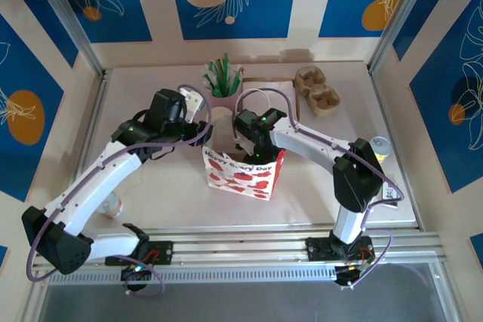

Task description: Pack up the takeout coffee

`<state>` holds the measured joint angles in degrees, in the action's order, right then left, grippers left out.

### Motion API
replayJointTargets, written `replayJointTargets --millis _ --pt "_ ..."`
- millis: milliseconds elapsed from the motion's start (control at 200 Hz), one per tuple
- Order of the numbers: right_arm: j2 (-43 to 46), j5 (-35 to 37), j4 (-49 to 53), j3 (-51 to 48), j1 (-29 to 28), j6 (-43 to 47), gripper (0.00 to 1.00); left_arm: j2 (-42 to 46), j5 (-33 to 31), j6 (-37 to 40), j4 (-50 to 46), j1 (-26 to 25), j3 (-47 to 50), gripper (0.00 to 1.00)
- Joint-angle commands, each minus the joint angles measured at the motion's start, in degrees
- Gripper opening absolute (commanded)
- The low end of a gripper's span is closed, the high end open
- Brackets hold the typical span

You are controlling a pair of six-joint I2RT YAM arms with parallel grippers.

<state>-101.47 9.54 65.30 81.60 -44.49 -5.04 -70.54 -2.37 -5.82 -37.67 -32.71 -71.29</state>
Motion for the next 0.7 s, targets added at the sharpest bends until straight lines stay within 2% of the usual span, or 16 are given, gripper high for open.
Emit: replayJointTargets --millis 0,695 --pt "-1.6 -1.8 1.4 -2.5 0.6 -1.6 0.71 1.0 0.0 1.0 -0.5 1.0 0.9 0.66" --pt "-1.4 -1.1 1.8 -2.2 0.5 -1.7 0.75 0.8 0.2 1.1 -0.5 1.2 1.0 0.67"
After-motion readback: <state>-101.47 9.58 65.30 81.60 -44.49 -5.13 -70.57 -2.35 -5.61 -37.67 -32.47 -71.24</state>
